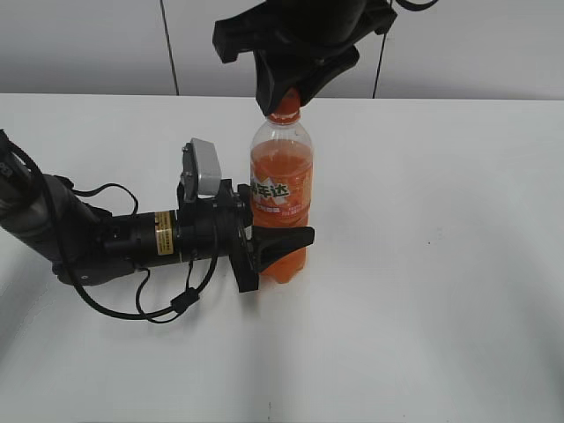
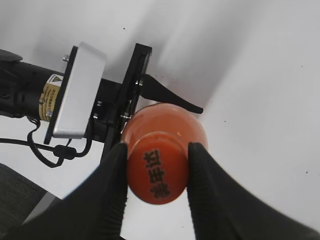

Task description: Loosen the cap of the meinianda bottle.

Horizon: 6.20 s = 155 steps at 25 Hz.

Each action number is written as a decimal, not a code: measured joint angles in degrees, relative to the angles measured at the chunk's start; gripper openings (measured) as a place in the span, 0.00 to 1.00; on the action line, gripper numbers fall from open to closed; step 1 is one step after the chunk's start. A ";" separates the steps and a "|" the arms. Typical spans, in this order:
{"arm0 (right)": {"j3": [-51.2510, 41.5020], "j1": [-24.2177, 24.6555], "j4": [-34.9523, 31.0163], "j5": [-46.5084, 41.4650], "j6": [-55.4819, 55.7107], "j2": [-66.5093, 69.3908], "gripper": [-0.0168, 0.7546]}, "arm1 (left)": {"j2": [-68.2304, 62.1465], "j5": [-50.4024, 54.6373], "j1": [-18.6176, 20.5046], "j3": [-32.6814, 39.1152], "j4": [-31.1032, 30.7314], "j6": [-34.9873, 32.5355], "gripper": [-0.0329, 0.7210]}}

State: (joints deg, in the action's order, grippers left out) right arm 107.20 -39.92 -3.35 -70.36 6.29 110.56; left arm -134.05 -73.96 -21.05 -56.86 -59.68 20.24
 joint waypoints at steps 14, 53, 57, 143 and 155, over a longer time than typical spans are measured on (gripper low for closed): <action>0.00 0.00 -0.60 0.07 -21.78 0.00 0.37 | 0.00 0.00 0.00 0.00 -0.17 -0.07 0.57; 0.16 0.00 -1.15 0.07 -93.59 -0.05 0.37 | 0.00 0.00 0.00 0.00 -0.51 -0.11 0.57; 0.16 0.00 -1.15 0.07 -98.19 -0.05 0.37 | 0.00 0.00 0.00 0.00 -0.51 -0.11 0.57; -18.60 29.28 -6.75 16.36 -14.61 15.72 0.37 | 0.00 0.09 0.00 0.00 -0.09 -0.35 0.57; -18.60 29.28 -5.09 20.25 -14.56 17.44 0.37 | 0.00 0.09 0.00 0.00 -0.09 -0.35 0.57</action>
State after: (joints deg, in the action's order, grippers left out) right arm 88.60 -10.64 -8.44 -50.11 -8.28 128.00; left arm -134.05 -73.87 -21.05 -56.86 -59.77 19.89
